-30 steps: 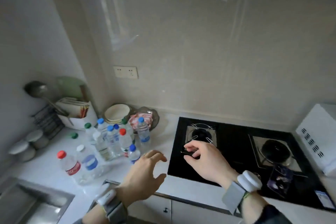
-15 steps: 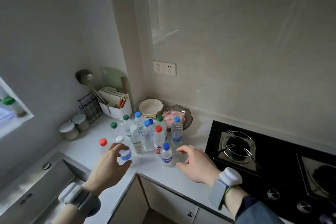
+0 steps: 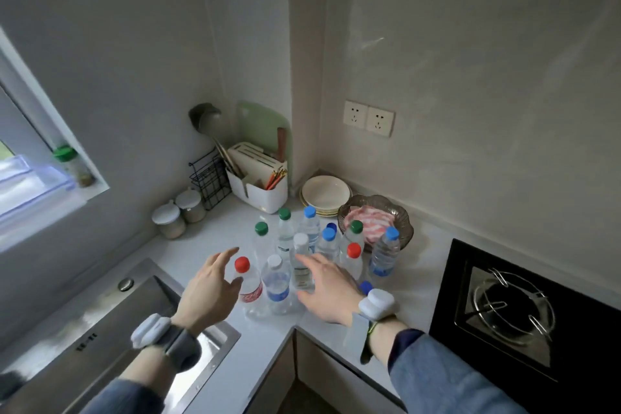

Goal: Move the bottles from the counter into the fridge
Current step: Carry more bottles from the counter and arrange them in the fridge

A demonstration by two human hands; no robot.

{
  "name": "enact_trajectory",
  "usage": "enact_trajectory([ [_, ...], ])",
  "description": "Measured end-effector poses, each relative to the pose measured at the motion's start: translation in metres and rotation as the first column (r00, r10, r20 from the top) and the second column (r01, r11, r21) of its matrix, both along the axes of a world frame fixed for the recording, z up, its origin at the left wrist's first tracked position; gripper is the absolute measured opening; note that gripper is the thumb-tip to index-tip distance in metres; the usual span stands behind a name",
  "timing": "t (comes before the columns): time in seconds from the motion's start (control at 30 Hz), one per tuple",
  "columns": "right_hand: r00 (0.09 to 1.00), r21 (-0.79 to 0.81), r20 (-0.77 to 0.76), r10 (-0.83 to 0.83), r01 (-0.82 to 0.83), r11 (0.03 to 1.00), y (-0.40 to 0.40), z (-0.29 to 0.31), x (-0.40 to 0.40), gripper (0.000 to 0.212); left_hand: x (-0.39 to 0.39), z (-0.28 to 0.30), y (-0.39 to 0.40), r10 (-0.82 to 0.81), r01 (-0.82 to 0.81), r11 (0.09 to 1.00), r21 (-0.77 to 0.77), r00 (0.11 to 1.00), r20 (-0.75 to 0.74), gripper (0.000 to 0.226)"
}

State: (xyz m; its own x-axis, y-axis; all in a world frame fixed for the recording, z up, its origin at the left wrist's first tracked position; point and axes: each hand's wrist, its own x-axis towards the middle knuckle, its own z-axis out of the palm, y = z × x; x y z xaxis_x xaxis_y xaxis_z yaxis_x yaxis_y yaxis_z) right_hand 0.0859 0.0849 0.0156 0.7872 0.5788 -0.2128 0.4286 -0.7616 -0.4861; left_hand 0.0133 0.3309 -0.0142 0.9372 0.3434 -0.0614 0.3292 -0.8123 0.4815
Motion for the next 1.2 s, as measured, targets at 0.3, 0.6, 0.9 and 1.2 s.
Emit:
enact_trajectory([
  [0.3,0.993,-0.141,-0.033,0.114,-0.118,0.983,0.074,-0.021,0.020,0.061,0.003,-0.012,-0.003,-0.049,0.049,0.999,-0.003,0.998,0.025,0.021],
  [0.6,0.996,-0.009,-0.016,-0.093,0.093,0.996,0.030,-0.021,0.013,0.026,0.014,0.013,-0.018,-0.114,0.117,0.991,-0.057,0.992,0.052,0.018],
  [0.9,0.924,0.085,0.010,-0.383,0.381,0.920,-0.085,0.019,-0.010,0.021,0.041,0.058,-0.086,-0.396,0.416,0.893,-0.172,0.907,0.140,0.022],
  [1.2,0.687,0.164,0.029,-0.726,0.713,0.681,-0.233,0.052,-0.099,0.023,0.054,0.088,-0.237,-0.721,0.770,0.599,-0.219,0.638,0.270,0.021],
])
